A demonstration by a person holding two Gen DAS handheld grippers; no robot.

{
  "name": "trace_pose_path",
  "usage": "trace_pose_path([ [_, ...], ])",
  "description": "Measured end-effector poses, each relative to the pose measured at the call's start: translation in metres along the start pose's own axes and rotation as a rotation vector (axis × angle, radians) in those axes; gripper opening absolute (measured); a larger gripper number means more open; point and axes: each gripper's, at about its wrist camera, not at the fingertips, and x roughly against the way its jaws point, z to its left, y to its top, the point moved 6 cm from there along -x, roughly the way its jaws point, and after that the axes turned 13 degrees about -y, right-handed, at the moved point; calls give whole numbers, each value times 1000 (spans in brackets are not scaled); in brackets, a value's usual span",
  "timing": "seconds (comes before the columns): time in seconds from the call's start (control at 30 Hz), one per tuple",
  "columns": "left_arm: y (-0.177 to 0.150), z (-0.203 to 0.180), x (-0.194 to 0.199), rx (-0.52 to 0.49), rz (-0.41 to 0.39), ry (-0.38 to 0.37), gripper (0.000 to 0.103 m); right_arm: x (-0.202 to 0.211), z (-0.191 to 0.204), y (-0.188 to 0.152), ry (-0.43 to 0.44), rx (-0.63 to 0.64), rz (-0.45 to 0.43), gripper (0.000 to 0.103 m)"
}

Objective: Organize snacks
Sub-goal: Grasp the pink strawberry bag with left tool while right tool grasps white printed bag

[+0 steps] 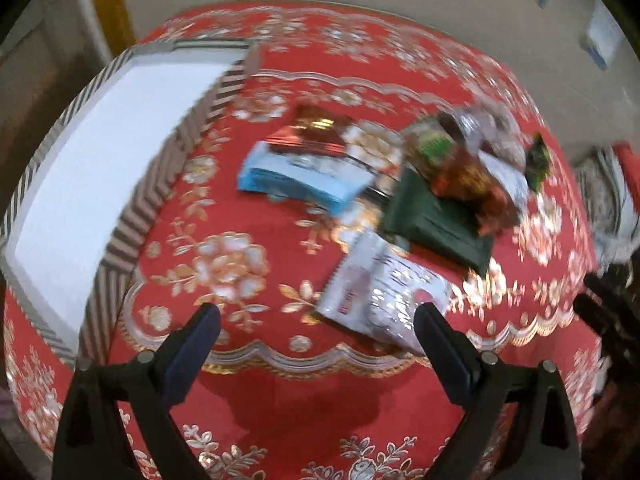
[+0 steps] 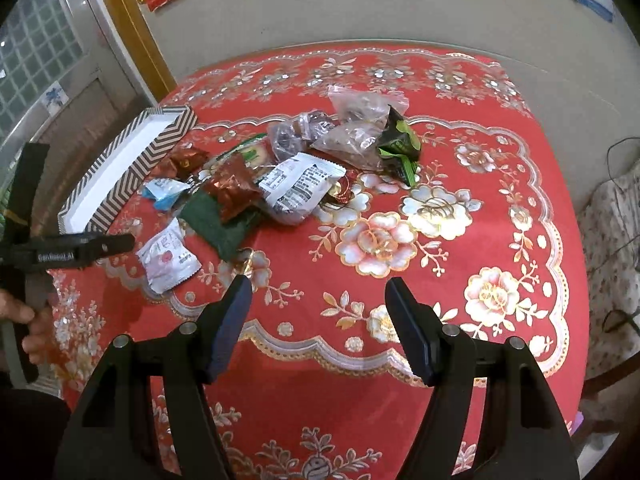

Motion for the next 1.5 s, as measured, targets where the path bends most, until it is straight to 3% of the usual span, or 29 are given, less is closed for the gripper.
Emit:
trace_pose_path([
  [0.2, 2, -38, -26, -241, 20, 11, 98, 4, 6, -6, 15, 6, -4, 71],
  [0.33, -1, -39, -43, -252, 64, 7, 98, 8, 4, -9, 14, 0, -12, 71],
  [0.57, -4, -41, -44, -258, 20, -9, 98, 7, -2, -8, 24, -11, -18, 71],
  [0.6, -6, -42, -44, -261, 13, -12, 96, 6, 0, -6, 31, 0, -25, 71],
  [0.67, -9, -45, -38, -273, -9, -20, 73, 5, 5, 6, 57, 25, -54, 71],
  [0.73, -10, -48, -35, -277, -11, -21, 65, 0, 8, 18, 72, 28, -68, 71],
  [0.9, -12, -49, -33, -272, -29, -22, 59, -24, 12, 47, 142, -74, -47, 71],
  [1.17, -20, -49, -30, -287, -36, -30, 59, -73, 14, 75, 99, -271, 37, 71],
  [1.33, -21, -48, -30, -310, -28, -33, 62, -95, 34, 78, 19, -216, 136, 71],
  [1.5, -20, -48, -31, -310, -24, -33, 62, -103, 41, 82, -94, -123, 143, 71],
])
